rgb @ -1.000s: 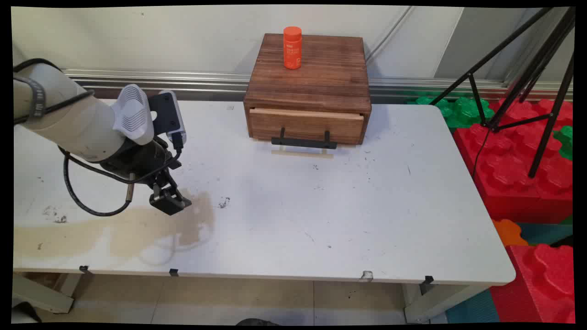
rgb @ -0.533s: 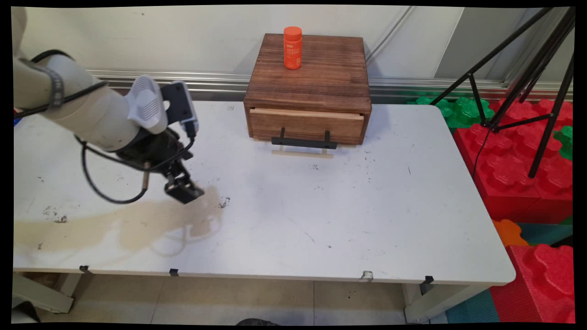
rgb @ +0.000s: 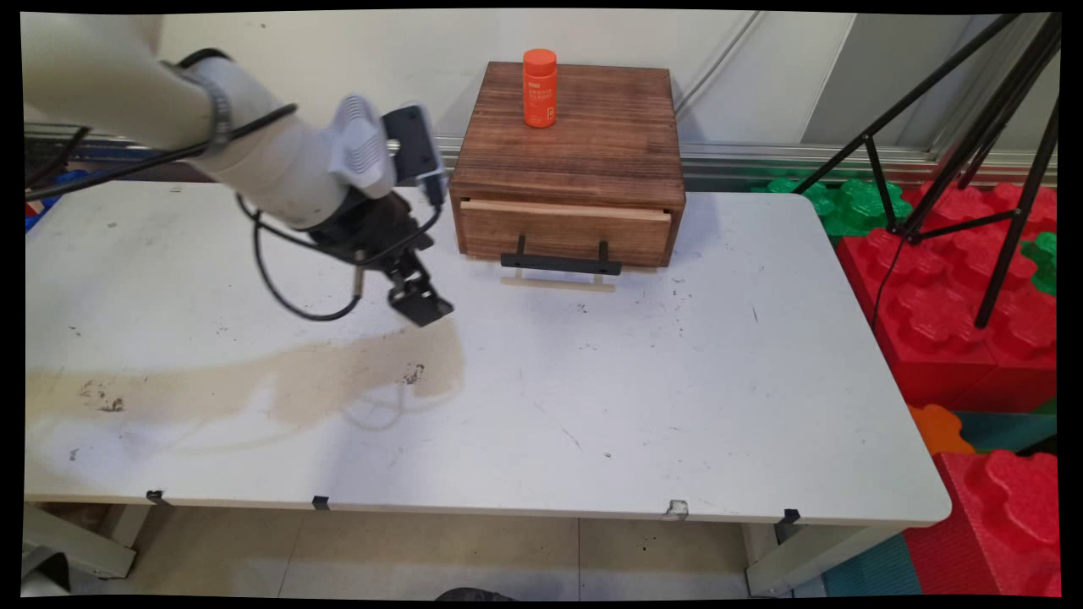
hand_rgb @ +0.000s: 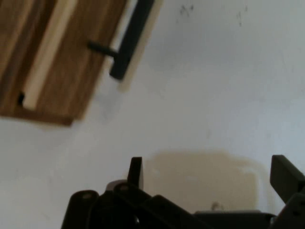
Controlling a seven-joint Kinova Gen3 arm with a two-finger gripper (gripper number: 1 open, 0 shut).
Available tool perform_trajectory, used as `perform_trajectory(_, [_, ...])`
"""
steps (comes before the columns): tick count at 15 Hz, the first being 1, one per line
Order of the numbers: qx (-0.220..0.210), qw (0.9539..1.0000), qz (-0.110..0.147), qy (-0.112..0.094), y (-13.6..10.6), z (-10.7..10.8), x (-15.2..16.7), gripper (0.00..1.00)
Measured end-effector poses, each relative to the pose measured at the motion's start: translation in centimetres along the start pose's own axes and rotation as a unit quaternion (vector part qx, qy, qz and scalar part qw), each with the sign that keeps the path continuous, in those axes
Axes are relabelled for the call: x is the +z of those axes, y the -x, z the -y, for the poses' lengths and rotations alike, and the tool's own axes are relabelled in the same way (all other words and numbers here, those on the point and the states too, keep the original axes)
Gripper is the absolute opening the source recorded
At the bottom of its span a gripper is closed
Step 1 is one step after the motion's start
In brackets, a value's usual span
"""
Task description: Open the drawer
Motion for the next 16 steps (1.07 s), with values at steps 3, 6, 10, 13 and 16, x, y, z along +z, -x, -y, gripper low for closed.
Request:
perform_trajectory(3, [0.010, 0.9999, -0.011, -0.002, -2.4, 0.7, 1.7, 1.00])
perform_trajectory(6, [0.017, 0.9997, -0.017, -0.001, -4.5, 1.2, 3.8, 1.00])
perform_trajectory(10, [0.028, 0.9994, -0.020, 0.002, -6.6, 1.7, 6.8, 1.00])
perform_trajectory(13, [0.036, 0.9991, -0.020, 0.004, -7.9, 2.3, 9.8, 1.00])
perform_trajectory(16, [0.040, 0.9990, -0.019, 0.004, -8.9, 2.7, 12.6, 1.00])
